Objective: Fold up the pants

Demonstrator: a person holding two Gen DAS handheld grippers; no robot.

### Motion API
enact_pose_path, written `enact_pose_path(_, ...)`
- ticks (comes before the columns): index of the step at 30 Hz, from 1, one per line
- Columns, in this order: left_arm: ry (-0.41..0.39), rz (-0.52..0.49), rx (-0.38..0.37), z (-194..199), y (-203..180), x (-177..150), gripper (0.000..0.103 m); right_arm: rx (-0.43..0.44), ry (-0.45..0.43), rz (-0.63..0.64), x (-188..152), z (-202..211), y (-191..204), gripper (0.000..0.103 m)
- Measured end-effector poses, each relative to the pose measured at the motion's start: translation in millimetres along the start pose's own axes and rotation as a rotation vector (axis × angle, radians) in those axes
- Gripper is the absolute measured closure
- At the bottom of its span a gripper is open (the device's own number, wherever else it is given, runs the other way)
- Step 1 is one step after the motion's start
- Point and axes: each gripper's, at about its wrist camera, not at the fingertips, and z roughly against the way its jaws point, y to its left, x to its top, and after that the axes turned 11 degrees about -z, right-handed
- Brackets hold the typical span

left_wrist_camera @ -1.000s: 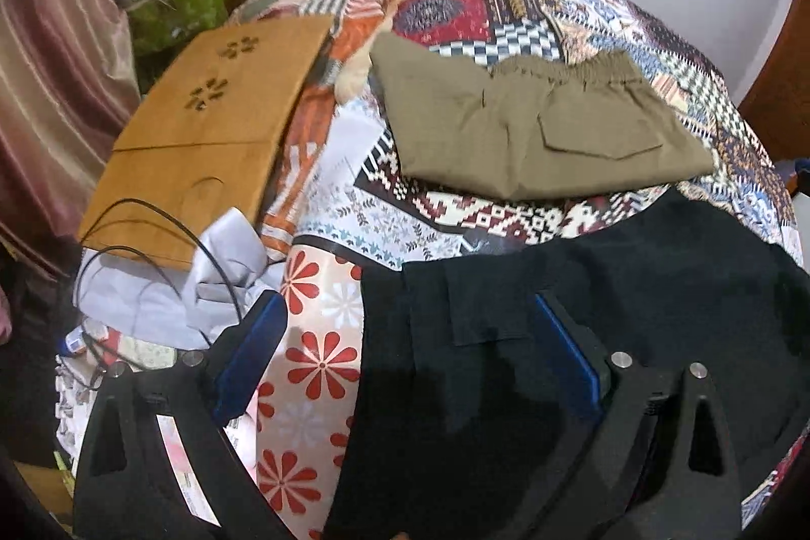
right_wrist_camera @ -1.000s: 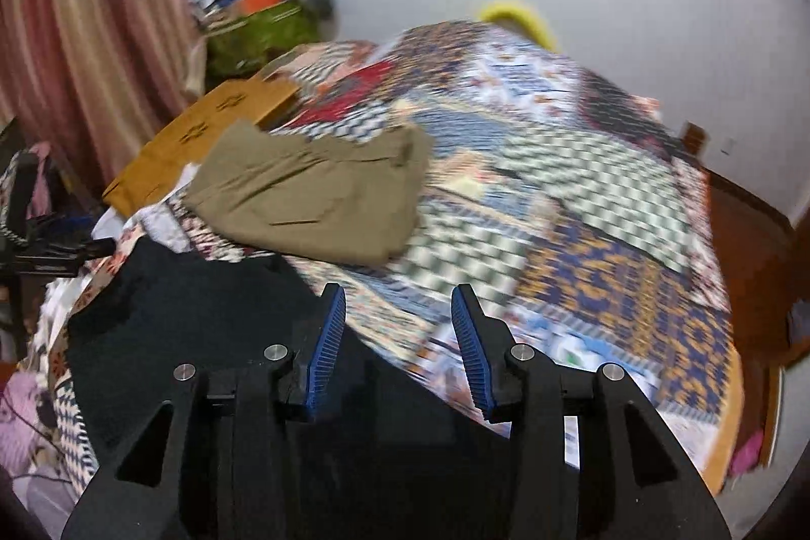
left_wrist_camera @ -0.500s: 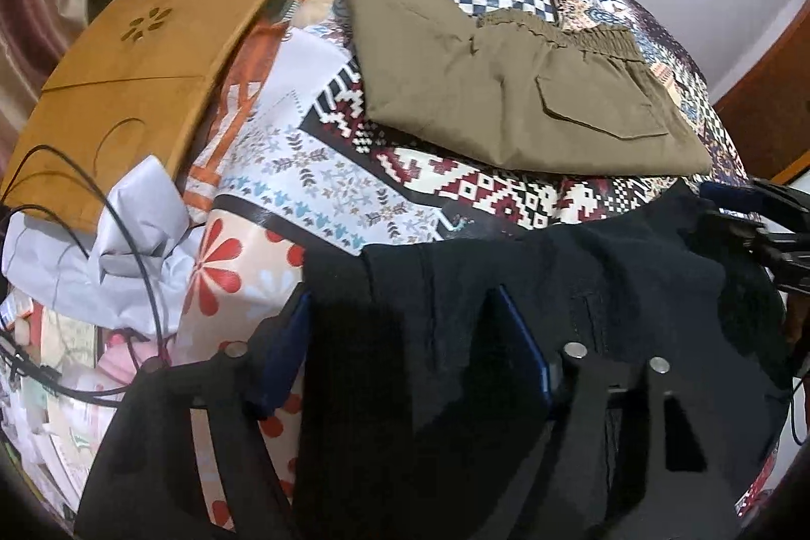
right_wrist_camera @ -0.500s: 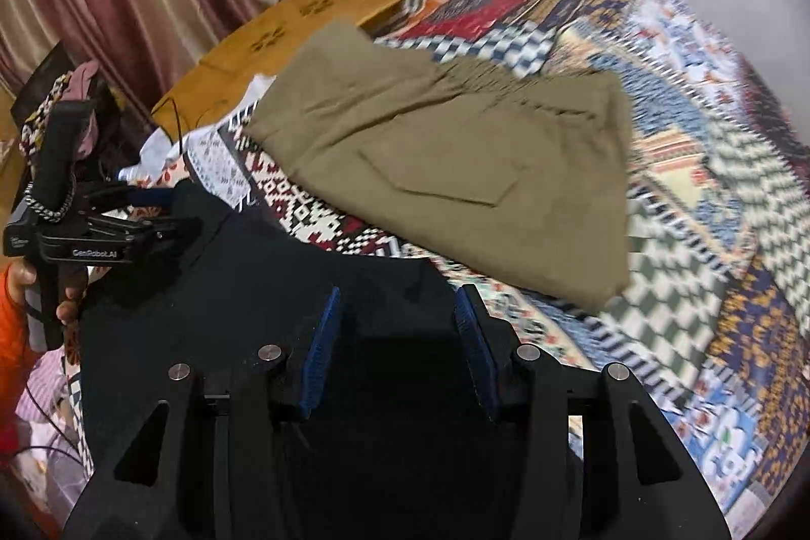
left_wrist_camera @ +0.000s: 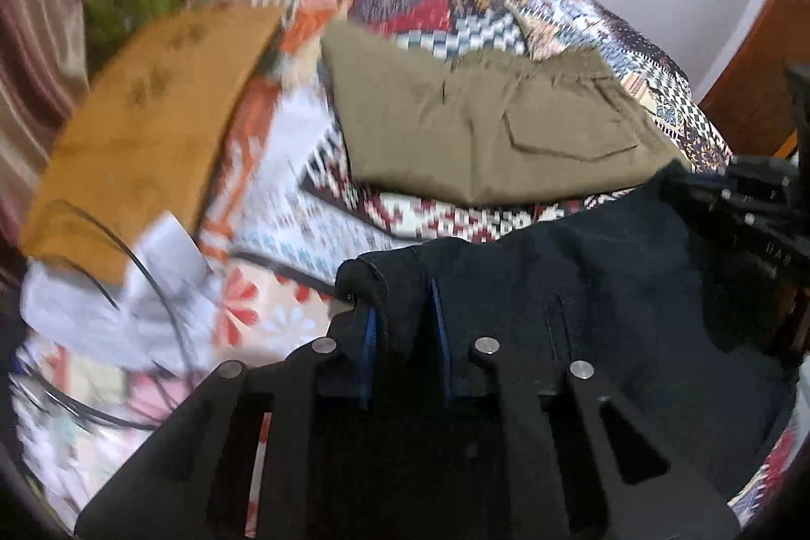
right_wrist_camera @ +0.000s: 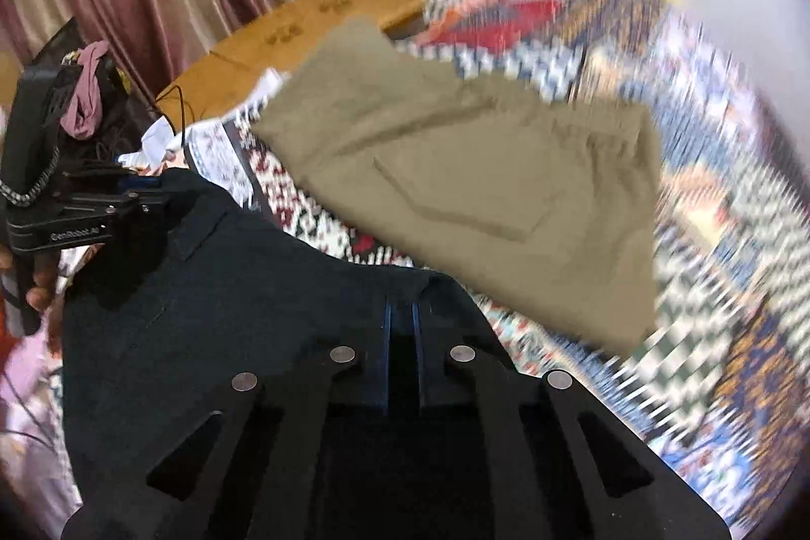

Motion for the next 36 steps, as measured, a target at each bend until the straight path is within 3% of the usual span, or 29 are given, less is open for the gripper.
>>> enact_pose_path(4, -0.049, -0.034, 0.069, 12, 3, 17, 0.084, -0.034, -0.070, 0.037, 13, 12, 1, 0.097)
enact_pose_path(9, -0.032, -0.064, 0.119, -6, 11, 37, 0.084, -0.062, -0.077, 0.006, 31, 4, -8, 0.097)
enact_pose_path(16, 0.057, -0.056, 0.122, -51, 19, 36, 0.084, -0.087, 0.012, -0.012, 39, -33, -11, 0.097)
enact_pose_path(21, 0.054, -0.056, 0.108, -41, 21, 37, 0.080, -0.076, 0.065, -0.064, 41, -35, -20, 0.088)
enact_pose_path(25, 0.034, -0.036, 0.130, -14, 23, 36, 0.079, -0.104, 0.022, -0.062, 36, -7, -23, 0.066)
enact_pose_path(26, 0.013, -0.026, 0.128, -3, 24, 36, 0.077, -0.104, 0.007, -0.066, 34, 1, -24, 0.065)
enact_pose_path(30, -0.074, 0.025, 0.134, 37, 25, 26, 0.050, -0.089, -0.073, -0.122, 16, 46, -35, 0.065)
enact_pose_path(34, -0.096, 0.028, 0.158, 64, 19, 12, 0.049, -0.132, -0.153, -0.199, -18, 101, -50, 0.063)
enact_pose_path(36, -0.097, 0.029, 0.172, 73, 16, 3, 0.044, -0.166, -0.182, -0.229, -34, 123, -57, 0.059)
